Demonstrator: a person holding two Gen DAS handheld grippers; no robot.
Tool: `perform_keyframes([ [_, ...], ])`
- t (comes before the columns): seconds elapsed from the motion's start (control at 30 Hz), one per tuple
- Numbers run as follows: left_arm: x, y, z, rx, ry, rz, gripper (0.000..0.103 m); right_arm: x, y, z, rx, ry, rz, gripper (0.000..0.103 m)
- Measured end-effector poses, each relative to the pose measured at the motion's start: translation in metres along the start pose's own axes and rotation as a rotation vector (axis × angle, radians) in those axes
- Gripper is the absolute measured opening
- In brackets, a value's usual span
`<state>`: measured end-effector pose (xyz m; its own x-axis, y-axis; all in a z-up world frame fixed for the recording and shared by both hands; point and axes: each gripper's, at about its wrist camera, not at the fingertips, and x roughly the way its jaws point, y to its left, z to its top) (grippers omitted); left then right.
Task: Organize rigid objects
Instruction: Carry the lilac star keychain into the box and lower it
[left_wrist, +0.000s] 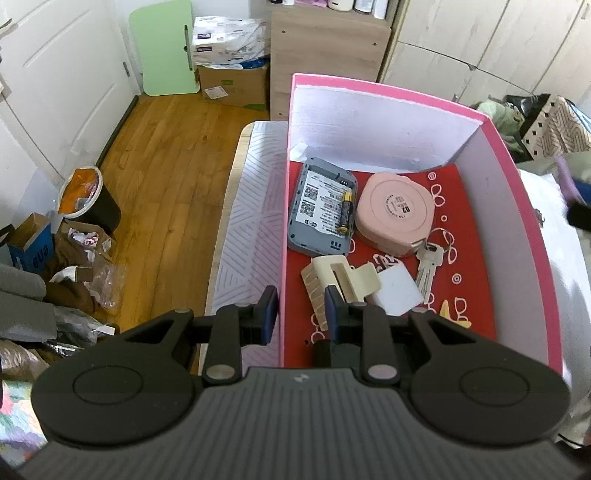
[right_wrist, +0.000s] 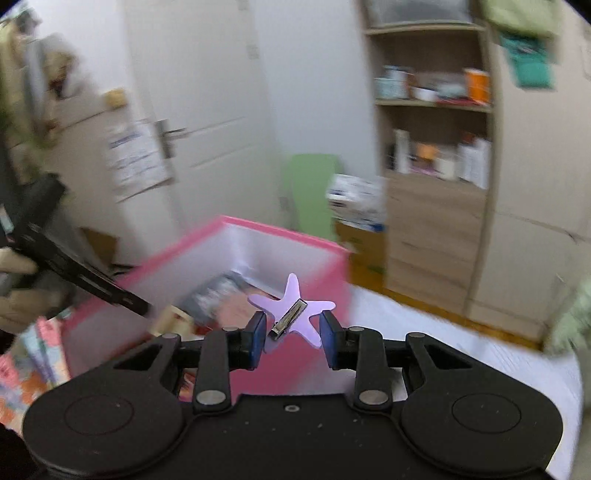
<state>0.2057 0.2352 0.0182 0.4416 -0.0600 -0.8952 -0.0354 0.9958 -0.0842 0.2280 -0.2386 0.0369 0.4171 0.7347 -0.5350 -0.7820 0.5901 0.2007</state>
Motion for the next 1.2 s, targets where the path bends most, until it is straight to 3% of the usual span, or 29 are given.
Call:
perform_keyframes([
  [0.27, -0.003, -0.002, 0.002, 0.029, 0.01, -0.002, 0.025, 0.111, 0.032, 0.054, -0.011, 0.263, 0.17, 0.036],
  [0.33, -0.003, 0.001, 0.002, 0.02, 0.004, -0.014, 0.025, 0.14, 0.035, 0.058, 0.014, 0.334, 0.179, 0.036],
  [0.5, -0.004, 0.003, 0.002, 0.016, 0.005, -0.026, 0.025, 0.183, 0.041, 0.057, 0.031, 0.413, 0.197, 0.036],
  [0.57, -0.004, 0.003, 0.002, 0.021, 0.005, -0.025, 0.025, 0.193, 0.043, 0.055, 0.033, 0.423, 0.168, 0.037],
  [0.6, -0.005, 0.003, 0.002, 0.022, 0.005, -0.024, 0.025, 0.194, 0.045, 0.056, 0.03, 0.421, 0.135, 0.038],
  [0.67, -0.006, 0.003, 0.002, 0.022, 0.002, -0.028, 0.025, 0.189, 0.045, 0.054, 0.023, 0.407, 0.099, 0.049],
  [0.83, -0.005, 0.003, 0.001, 0.031, -0.002, -0.03, 0.025, 0.156, 0.03, 0.057, 0.092, 0.327, 0.099, 0.054],
  [1.1, -0.005, 0.004, 0.001, 0.015, -0.007, -0.031, 0.025, 0.066, 0.001, 0.042, 0.096, 0.131, 0.002, 0.074],
  [1.2, -0.005, 0.004, 0.001, 0.004, -0.003, -0.031, 0.025, 0.04, -0.013, 0.034, 0.074, 0.08, -0.042, 0.075],
])
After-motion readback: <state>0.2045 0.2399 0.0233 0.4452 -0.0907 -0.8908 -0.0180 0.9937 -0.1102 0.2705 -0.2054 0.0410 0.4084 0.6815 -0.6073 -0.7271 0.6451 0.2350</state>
